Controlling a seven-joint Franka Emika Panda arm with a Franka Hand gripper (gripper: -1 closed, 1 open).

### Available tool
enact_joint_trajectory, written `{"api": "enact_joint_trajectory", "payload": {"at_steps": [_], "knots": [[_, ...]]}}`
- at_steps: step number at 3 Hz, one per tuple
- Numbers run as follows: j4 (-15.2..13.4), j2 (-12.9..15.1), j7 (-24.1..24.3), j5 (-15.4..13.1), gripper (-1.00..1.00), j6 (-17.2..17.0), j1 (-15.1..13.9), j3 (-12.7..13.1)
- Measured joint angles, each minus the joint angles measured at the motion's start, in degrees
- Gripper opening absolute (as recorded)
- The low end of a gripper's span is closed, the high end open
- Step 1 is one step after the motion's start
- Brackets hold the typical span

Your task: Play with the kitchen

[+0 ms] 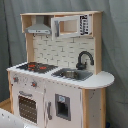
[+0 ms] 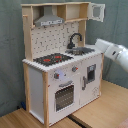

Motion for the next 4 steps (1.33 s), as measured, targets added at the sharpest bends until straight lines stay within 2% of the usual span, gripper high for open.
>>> {"api": "enact_joint_trajectory", "payload": {"at_steps": [1, 2, 3, 4], "knots": [[1.3, -0.9, -0.4, -0.9, 1.00, -6.2, 2.7, -1.7], [2.8, -2.4, 2.8, -2.1, 1.00, -12.0, 2.9, -2.7], [3.2, -3.6, 7.5, -3.3, 1.00, -15.2, 2.3, -4.0], [4.0, -4.9, 13.1, -4.9, 1.00, -16.9, 1.0, -7.0]]}}
